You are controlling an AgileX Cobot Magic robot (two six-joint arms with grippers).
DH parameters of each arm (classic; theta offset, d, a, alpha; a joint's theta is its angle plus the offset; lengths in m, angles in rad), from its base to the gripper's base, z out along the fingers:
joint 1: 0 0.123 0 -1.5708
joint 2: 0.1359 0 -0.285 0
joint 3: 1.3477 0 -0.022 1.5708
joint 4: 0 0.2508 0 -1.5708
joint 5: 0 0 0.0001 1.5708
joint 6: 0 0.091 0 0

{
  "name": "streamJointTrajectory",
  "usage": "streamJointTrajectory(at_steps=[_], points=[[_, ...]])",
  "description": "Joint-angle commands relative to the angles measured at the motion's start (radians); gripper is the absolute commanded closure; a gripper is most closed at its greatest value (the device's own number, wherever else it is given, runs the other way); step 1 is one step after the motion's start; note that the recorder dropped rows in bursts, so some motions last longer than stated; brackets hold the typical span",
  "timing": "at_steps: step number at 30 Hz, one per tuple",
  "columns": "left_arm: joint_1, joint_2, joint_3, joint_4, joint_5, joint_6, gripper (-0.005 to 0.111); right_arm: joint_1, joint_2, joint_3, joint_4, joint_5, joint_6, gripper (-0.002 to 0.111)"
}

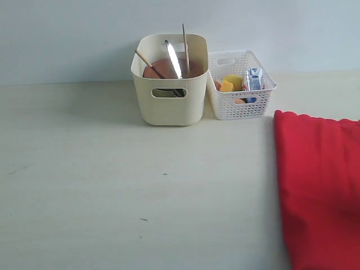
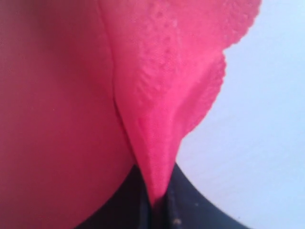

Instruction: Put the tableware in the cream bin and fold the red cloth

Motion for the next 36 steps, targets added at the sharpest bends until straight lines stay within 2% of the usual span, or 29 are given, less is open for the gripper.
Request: streamJointTrajectory(at_steps=[1,8,12,18,22,36], points=[[0.002,-0.006,0.0,0.0,0.0,-0.001,0.061,-0.048,-0.005,-0.034,-0.004,-0.048,0.012,0.108],[0.002,-0.006,0.0,0.0,0.0,-0.001,0.061,-0.068,0.08,-0.175,0.011,-0.027,0.012,0.108],[0.002,-0.006,0.0,0.0,0.0,-0.001,0.061,-0.068,0.219,-0.385,0.075,0.071,-0.011,0.108],[0.002,-0.006,0.0,0.0,0.0,-0.001,0.061,-0.068,0.431,-0.703,0.345,0.184,-0.142,0.108],[0.002,-0.006,0.0,0.0,0.0,-0.001,0.061,-0.068,0.554,-0.843,0.474,0.228,-0.147,0.108],[0.002,-0.006,0.0,0.0,0.0,-0.001,0.061,-0.129,0.657,-0.907,0.634,0.171,-0.122,0.108]])
